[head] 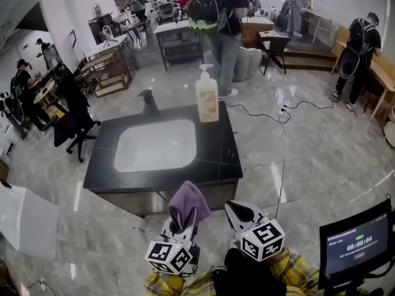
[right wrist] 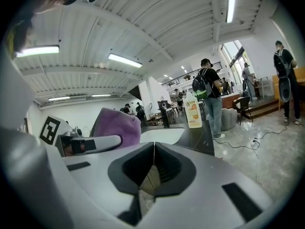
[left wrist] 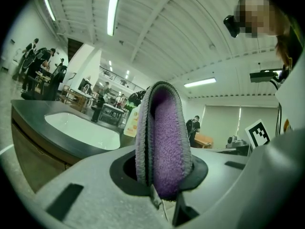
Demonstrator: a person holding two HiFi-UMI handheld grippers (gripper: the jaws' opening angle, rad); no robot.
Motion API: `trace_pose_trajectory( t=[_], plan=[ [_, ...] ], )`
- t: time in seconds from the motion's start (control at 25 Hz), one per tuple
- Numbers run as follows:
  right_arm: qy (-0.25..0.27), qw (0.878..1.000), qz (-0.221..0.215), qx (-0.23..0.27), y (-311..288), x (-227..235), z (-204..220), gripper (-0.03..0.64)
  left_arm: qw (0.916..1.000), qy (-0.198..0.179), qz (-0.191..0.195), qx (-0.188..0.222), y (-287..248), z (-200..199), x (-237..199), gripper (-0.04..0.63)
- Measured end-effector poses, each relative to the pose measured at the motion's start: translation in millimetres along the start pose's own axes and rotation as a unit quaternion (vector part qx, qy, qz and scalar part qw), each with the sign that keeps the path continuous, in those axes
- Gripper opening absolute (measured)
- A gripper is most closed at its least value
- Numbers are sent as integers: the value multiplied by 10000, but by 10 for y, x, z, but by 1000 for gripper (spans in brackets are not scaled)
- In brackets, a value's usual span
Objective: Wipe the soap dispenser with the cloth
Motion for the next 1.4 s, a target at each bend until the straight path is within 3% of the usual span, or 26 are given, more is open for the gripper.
trace_pose_trajectory(
  t=[0.4, 0.92, 1.4],
  plan=[
    [-4, 9997, -232, -93, -321, 798, -217, 5, 10000, -57, -66, -13, -854, -68, 90, 72],
    [38, 9987, -499, -52, -504, 1479, -465, 5, 9994, -170, -313, 57, -1503, -139, 272, 72],
    [-7, 9986, -498, -156, -746, 1697, -520, 5, 9993, -87, -356, -29, -1852, -202, 123, 72]
  ],
)
Point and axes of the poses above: the fingertips, and each gripper's own axes: y backward along the fingers, x to its right, z out of its underside, the point moved 10 cm from there along y, backward along the fingers, and after that the axes turned 15 degrees about -z, right-handed, at the moved point
